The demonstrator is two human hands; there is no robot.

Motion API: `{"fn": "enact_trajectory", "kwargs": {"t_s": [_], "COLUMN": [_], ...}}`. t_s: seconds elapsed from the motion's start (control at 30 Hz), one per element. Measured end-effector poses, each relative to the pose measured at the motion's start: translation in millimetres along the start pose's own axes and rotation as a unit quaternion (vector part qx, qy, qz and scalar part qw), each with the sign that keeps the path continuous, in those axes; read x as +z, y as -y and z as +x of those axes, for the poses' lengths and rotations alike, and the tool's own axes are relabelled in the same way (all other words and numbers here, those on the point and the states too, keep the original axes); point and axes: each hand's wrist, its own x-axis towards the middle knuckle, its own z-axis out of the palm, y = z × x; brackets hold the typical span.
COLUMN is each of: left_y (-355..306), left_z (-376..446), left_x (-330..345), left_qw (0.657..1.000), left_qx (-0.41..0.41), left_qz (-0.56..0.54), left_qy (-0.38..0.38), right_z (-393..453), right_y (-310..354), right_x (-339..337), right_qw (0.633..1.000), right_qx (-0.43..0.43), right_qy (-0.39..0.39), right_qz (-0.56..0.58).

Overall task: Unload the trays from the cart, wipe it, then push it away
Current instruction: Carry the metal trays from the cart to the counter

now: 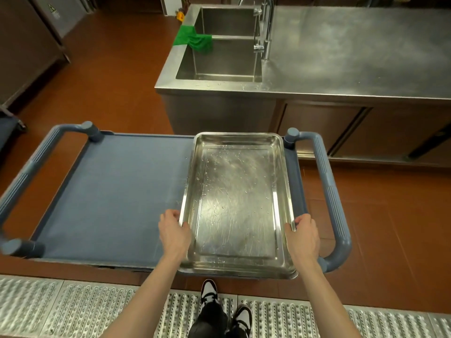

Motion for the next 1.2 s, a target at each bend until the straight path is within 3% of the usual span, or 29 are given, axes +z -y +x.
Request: {"fn": "enact_trajectory", "kwargs": {"t_s": [0.27, 0.43, 0.7, 0.97, 1.2], "left_y": [-11, -13, -9, -29, -63], "left_z": [10, 7, -11, -30, -37], "left_x": [-10, -13, -15, -36, -52], "left_qw": [0.993, 0.99, 0.999, 0.994, 0.985], "left_qx": [-0.05, -0.034, 0.003, -0.027, 0.011], "left_qz": [0.086, 0.1, 0.007, -0.106, -0.168], "left_qy": [0.067, 0.097, 0.039, -0.012, -0.031], "right_z": [2, -1, -4, -13, -15], "right_y": [7, 11, 5, 0, 12], "right_x": [-3, -3, 1, -11, -39], "right_qw": [0.997, 0.998, 0.997, 0.983, 0.976], "right_qx": [0.028, 0.027, 0.002, -0.005, -0.006], "right_qy": [0.05, 0.044, -0.023, -0.071, -0.131], "right_qz": [-0.046, -0.032, 0.074, 0.169, 0.172]}}
